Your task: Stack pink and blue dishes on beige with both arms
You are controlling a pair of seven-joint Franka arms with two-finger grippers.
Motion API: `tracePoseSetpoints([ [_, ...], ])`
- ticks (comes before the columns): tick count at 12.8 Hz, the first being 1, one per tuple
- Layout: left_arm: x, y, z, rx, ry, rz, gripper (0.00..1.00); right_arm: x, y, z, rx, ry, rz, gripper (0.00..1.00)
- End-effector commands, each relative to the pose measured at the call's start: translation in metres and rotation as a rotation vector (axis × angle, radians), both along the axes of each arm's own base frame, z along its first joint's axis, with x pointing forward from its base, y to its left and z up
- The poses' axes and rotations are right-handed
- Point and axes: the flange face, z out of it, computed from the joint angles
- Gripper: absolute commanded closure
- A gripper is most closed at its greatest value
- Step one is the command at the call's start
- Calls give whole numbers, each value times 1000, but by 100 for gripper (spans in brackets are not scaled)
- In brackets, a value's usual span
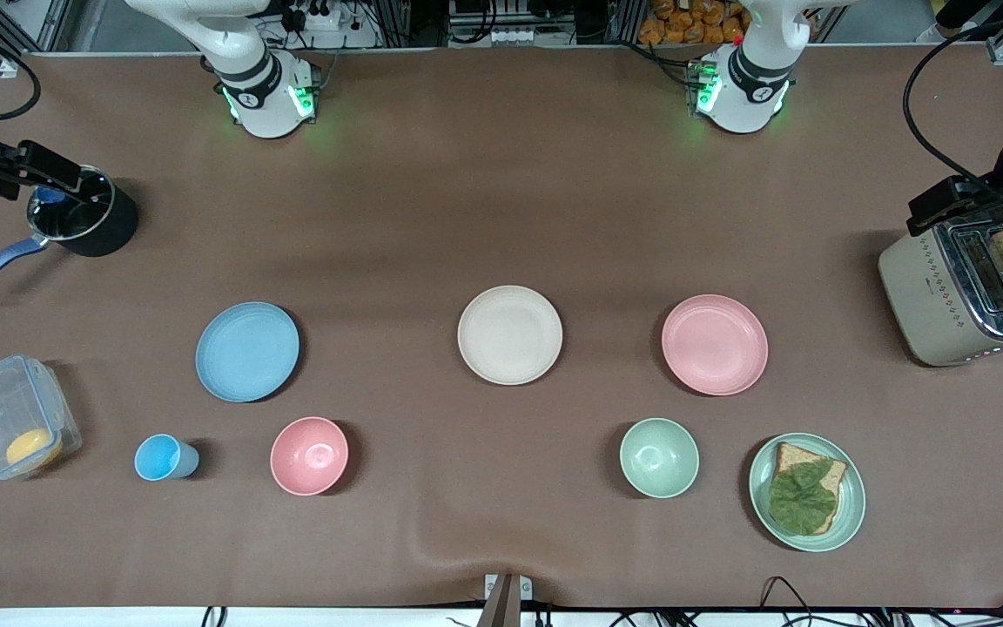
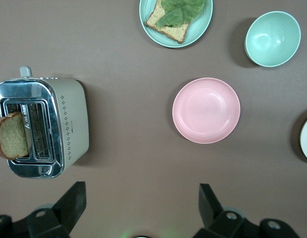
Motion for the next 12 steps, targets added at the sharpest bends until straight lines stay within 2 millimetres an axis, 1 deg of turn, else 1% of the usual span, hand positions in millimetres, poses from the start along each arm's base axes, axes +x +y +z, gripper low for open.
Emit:
tracePoseSetpoints([
  [1, -2, 2, 8, -20, -8, -23, 0, -4, -4, 3, -3, 0, -13, 0],
  [3, 0, 7, 7, -17, -10, -25, 0, -1, -3, 1, -5, -5, -12, 0],
  [4, 15, 7, -15, -47, -18, -38, 0, 0, -3, 1, -6, -11, -12, 0],
  [5, 22, 18, -53, -71, -6, -18, 0, 1, -3, 1, -6, -12, -14, 0],
  [6, 27, 19, -90, -71, -24, -13, 0, 2, -3, -1, -6, -8, -14, 0],
  [8, 25, 18, -151, -72, -31, -11, 0, 5, -6, -7, -7, 0, -17, 0],
  [9, 20, 19, -189, -72, -43, -8, 0, 6, -12, -10, -5, 5, -29, 0],
  [10, 12, 19, -223, -71, -58, -8, 0, 10, -17, -19, -5, 18, -39, 0],
  [11, 6, 18, -248, -72, -63, -9, 0, 17, -19, -31, -5, 37, -40, 0],
  [12, 4, 17, -269, -75, -57, -9, 0, 25, -19, -45, -4, 52, -41, 0],
])
